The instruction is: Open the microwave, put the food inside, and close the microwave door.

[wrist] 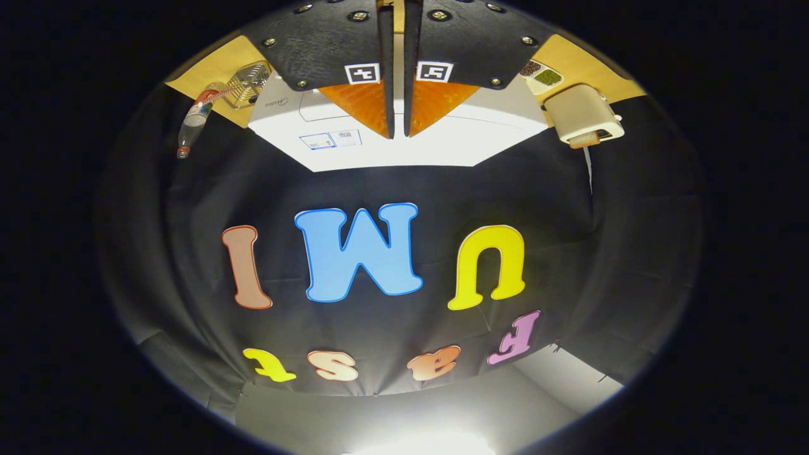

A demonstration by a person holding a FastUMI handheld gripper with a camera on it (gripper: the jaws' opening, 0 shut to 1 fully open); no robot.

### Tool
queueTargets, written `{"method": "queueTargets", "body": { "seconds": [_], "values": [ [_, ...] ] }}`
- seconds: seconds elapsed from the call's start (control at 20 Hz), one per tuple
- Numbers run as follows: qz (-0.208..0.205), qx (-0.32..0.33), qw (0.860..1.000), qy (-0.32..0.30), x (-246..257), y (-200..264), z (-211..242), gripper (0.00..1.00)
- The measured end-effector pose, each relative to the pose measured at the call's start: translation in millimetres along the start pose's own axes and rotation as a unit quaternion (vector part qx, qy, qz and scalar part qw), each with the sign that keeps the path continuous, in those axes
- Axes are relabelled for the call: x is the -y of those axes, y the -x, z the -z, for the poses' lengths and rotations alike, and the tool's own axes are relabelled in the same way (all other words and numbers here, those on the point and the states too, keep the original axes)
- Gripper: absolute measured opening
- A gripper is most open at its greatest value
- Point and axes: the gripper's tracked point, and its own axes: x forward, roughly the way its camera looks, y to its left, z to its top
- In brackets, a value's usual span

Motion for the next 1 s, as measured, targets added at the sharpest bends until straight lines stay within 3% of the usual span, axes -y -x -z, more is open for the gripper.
{"method": "queueTargets", "body": {
  "seconds": [0.35,0.45,0.5,0.6,0.75,0.8,1.0],
  "values": [
    [0.008,0.002,1.0,-0.01,51.0,-1.0,-29.8,0.07],
    [0.033,-0.003,0.999,-0.02,60.6,3.7,-32.9,0.07],
    [0.051,-0.019,0.998,-0.036,65.6,13.8,-29.9,0.32],
    [0.025,-0.021,0.998,-0.059,50.6,26.8,-38.6,0.83],
    [0.004,0.009,0.999,-0.031,34.6,40.8,-56.1,0.85],
    [0.002,0.023,1.0,-0.008,30.0,49.3,-63.6,0.99],
    [0.007,0.065,0.997,0.05,20.8,59.4,-77.7,0.99]
  ]
}}
